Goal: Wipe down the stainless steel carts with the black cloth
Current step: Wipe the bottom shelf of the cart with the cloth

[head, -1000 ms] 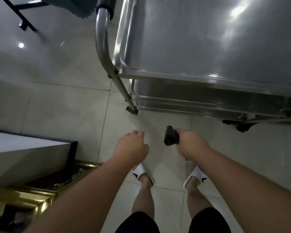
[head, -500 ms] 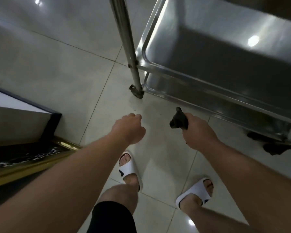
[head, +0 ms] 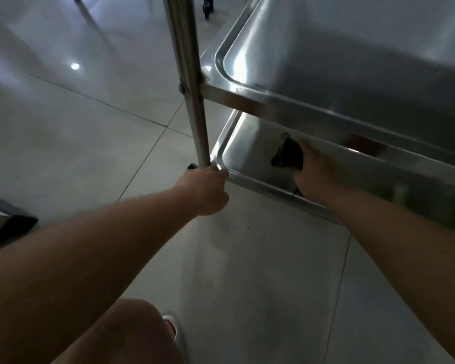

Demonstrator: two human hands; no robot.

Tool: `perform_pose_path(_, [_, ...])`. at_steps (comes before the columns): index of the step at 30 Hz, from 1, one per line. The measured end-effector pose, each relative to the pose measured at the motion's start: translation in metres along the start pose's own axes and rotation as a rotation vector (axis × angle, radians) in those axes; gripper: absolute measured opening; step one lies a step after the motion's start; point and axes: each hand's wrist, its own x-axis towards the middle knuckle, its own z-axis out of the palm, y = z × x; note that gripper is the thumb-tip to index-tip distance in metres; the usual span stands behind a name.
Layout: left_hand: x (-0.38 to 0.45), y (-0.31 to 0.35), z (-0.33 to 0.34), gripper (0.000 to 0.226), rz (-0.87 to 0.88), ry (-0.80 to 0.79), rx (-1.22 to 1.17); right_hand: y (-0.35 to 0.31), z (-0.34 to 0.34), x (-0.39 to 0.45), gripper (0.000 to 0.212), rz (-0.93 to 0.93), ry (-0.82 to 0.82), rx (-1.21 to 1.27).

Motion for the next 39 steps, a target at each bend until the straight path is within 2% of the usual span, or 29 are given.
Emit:
perform_pose_path(5, [0.030,-0.023,0.036,0.047,0.016,0.043,-0.016,0.001,0.027,0.040,0.050,-0.054,0.117,-0.050])
perform_pose_path(10, [0.044,-0.062,0.063,0.047,0.003,0.133,-0.173,-0.023,0.051,0.067,0.044,-0.079,0.230,-0.089])
perform_pose_path(13, [0.051,-0.087,0.070,0.043,-0.019,0.201,-0.169,-0.042,0.071,0.083,0.040,-0.110,0.242,-0.081])
perform_pose_path(15, [0.056,-0.097,0.069,0.055,-0.069,0.262,-0.193,-0.052,0.087,0.092,0.040,-0.138,0.203,-0.041])
perform_pose_path(17, [0.061,-0.099,0.065,0.067,-0.096,0.360,-0.372,-0.059,0.106,0.096,0.043,-0.171,0.112,0.038])
perform_pose_path(18, [0.064,-0.096,0.059,0.065,-0.082,0.431,-0.514,-0.061,0.116,0.098,0.043,-0.178,0.045,0.078])
perform_pose_path(21, [0.075,-0.079,0.038,0.038,0.033,0.654,-0.878,-0.062,0.148,0.108,0.047,-0.215,-0.210,-0.042])
perform_pose_path(25, [0.095,-0.054,0.029,0.024,0.084,0.692,-1.200,-0.043,0.158,0.099,0.071,-0.290,-0.211,-0.006])
perform_pose_path(26, [0.098,-0.050,0.031,0.014,0.098,0.683,-1.276,-0.032,0.157,0.090,0.073,-0.348,-0.196,-0.047])
perform_pose_path(28, [0.101,-0.048,0.033,0.016,0.113,0.699,-1.333,-0.002,0.151,0.073,0.072,-0.415,-0.185,-0.136])
perform_pose_path(31, [0.106,-0.054,0.036,0.021,0.122,0.735,-1.308,0.044,0.133,0.059,0.069,-0.326,-0.087,-0.172])
perform_pose_path(35, [0.111,-0.050,0.039,0.023,0.084,0.795,-1.322,0.088,0.105,0.085,0.067,0.016,0.120,-0.178])
perform_pose_path(37, [0.111,-0.048,0.039,0.022,0.062,0.806,-1.329,0.080,0.100,0.114,0.069,0.181,0.145,-0.169])
perform_pose_path(39, [0.112,-0.048,0.040,0.022,0.048,0.807,-1.334,0.051,0.108,0.146,0.069,0.216,0.132,-0.160])
